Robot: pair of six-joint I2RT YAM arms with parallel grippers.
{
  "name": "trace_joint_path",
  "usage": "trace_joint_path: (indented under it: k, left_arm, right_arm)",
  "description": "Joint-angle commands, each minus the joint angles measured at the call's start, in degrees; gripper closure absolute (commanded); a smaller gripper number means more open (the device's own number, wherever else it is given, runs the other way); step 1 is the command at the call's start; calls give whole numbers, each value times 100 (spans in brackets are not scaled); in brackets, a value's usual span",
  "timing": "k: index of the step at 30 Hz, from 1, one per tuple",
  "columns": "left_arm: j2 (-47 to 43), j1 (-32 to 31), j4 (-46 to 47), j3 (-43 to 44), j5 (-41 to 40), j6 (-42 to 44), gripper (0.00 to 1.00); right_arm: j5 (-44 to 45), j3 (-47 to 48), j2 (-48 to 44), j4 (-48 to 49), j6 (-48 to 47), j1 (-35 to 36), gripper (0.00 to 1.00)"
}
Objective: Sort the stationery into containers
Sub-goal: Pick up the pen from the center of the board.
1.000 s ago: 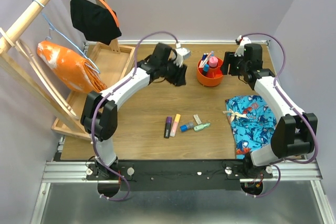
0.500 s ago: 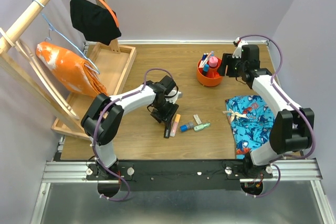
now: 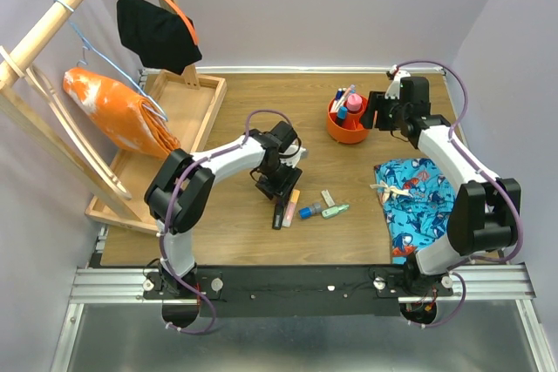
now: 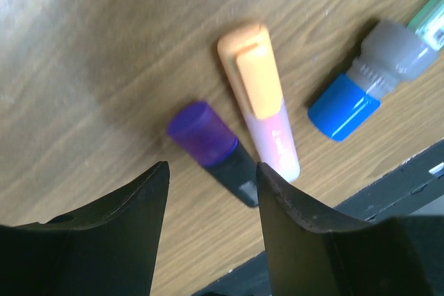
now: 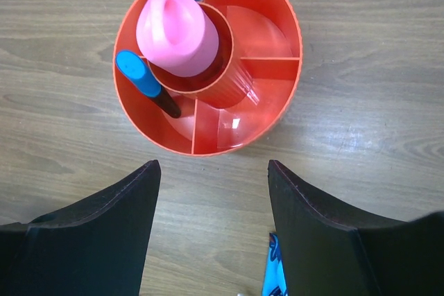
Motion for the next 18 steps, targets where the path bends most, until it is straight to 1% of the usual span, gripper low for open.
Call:
trace_joint_path:
  k: [1,4,11,14,18]
  left_arm:
    - [259,-57,-34,248,269,99,38]
    - [356,-75,-25,266,217,99,38]
    - [435,-145,-34,143,-337,-85,39]
    - [496,-180,-8,47,-486,-173,41]
    - [628,-180,-25,-102,-706,-331,49]
  right_arm:
    - [-86,-165,-139,-20,67,-24,29]
    - [-86,-200,-165,-20,58,-24,29]
    - [-68,-288,-209,41,76,-15,29]
    - [-77,-350,-209,50,93,-24,29]
    - [-103,-420,-270,50,85,-33,29]
